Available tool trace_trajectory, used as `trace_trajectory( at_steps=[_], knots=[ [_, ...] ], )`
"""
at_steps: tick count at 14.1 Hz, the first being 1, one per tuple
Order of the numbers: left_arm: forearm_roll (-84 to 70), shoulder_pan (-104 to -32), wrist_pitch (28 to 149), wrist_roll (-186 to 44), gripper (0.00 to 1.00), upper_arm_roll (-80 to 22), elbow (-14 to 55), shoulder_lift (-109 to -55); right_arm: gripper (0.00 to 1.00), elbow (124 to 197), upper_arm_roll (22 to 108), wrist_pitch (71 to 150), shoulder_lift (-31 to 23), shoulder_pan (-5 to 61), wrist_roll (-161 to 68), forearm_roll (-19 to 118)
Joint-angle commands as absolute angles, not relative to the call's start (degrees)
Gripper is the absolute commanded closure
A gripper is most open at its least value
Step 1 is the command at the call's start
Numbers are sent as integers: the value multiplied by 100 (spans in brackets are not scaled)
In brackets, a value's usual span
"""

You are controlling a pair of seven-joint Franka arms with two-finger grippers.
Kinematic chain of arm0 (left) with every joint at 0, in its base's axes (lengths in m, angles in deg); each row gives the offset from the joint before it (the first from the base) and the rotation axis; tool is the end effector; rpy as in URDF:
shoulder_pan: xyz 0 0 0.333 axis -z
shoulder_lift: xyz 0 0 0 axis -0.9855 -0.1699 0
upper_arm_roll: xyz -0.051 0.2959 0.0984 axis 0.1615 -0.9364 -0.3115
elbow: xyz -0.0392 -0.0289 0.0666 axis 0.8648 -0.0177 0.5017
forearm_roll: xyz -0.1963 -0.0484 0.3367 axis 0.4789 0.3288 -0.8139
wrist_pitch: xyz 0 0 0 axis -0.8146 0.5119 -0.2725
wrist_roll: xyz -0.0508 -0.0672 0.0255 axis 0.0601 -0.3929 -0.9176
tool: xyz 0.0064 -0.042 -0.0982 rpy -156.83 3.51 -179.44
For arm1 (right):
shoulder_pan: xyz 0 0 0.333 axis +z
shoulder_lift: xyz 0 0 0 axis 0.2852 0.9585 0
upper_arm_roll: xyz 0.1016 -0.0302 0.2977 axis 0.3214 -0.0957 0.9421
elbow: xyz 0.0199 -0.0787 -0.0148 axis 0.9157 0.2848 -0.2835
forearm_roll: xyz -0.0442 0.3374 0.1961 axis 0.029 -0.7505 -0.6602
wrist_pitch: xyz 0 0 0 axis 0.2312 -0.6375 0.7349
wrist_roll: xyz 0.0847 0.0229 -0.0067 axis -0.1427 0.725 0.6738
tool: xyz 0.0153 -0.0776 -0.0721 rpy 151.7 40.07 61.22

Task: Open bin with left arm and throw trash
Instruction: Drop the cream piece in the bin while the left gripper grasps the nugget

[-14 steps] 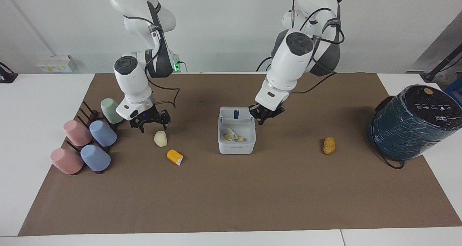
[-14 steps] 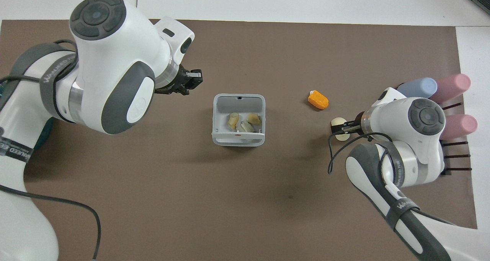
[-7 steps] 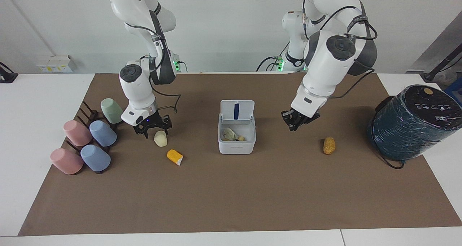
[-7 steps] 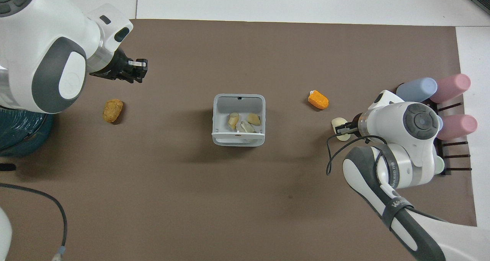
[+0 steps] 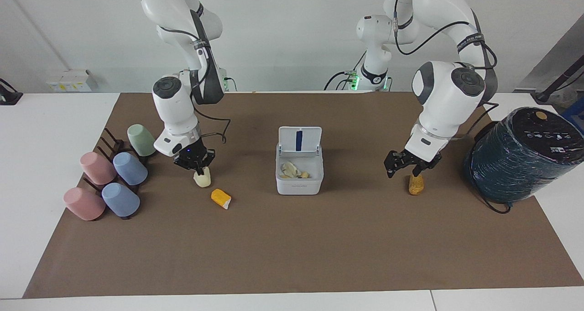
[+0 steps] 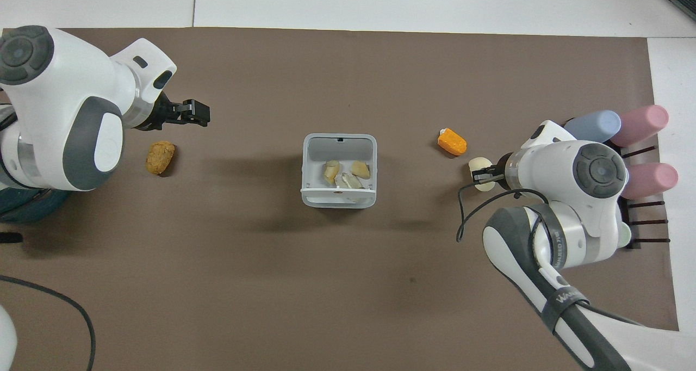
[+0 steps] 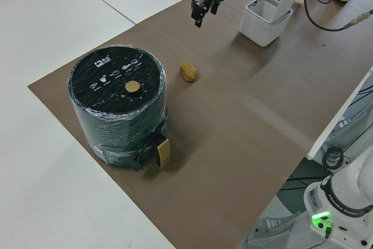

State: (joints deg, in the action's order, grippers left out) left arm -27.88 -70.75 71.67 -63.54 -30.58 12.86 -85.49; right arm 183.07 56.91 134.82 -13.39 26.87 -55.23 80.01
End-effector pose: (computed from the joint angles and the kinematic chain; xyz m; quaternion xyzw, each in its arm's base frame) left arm 0.6248 -0.1209 0.4352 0.9980 -0.0078 0.0481 0.0407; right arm 0.5535 0.0926 0.3516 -0.9934 -0.0792 -0.0830 0.0050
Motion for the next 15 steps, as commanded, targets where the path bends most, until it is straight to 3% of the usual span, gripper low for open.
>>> trace_trajectory(
  at_steps=[1,8,12,15],
  knots=[
    [-2876,-7300,7858,-5830,0,-3029,2389,-8029,100,17936,5692,13057,-1511,2861,-5823,7868],
    [-2876,-7661,8685,-4529,1,-3038,2742,-8371,100,16810,5692,12862,-1327,3827,-7439,7868],
    [-2885,-7670,9195,-4221,3,-3038,2742,-8837,100,16712,5719,13274,-1108,4372,-8501,7457],
    [-2894,-7749,9196,-3914,6,-3038,2759,-8855,100,16563,5727,13425,-923,4627,-8916,7420]
  ],
)
